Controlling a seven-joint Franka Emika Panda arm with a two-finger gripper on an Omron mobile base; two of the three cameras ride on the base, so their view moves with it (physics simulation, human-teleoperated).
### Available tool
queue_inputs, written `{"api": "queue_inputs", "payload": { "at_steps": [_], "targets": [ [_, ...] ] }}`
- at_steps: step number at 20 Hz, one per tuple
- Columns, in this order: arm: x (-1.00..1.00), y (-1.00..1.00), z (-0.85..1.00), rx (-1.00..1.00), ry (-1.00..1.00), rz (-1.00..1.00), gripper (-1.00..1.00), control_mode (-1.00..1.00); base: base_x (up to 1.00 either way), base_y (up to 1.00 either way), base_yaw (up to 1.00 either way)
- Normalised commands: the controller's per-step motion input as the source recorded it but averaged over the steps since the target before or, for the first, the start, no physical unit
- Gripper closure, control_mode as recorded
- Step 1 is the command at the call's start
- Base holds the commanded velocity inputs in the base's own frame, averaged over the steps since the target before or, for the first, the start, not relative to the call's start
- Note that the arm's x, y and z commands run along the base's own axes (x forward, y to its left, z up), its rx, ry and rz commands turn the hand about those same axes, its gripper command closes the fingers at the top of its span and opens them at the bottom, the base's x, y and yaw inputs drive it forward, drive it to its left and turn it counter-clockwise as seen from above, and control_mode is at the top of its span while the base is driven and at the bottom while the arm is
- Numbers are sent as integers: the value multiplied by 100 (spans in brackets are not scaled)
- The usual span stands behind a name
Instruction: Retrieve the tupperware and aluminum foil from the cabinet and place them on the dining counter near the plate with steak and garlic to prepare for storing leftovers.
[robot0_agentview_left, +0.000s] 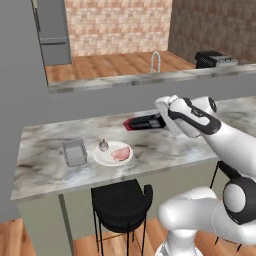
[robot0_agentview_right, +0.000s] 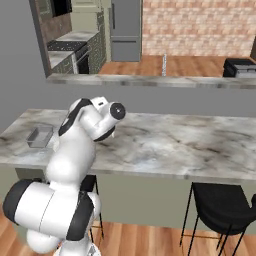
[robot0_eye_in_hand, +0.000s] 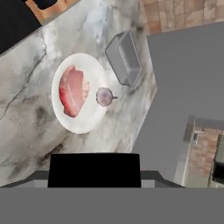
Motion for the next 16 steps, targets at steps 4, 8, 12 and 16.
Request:
{"api": "queue_inputs", "payload": {
  "at_steps": [4, 8, 12, 16],
  "targets": [
    [56, 0, -63, 0, 2, -7, 100, -100, 0, 0, 0],
    [48, 7, -75, 0, 7, -1, 100, -100, 0, 0, 0],
    [47, 6, -76, 0, 8, 0, 100, -100, 0, 0, 0],
    [40, 4, -74, 0, 11, 0, 100, -100, 0, 0, 0]
  ]
}}
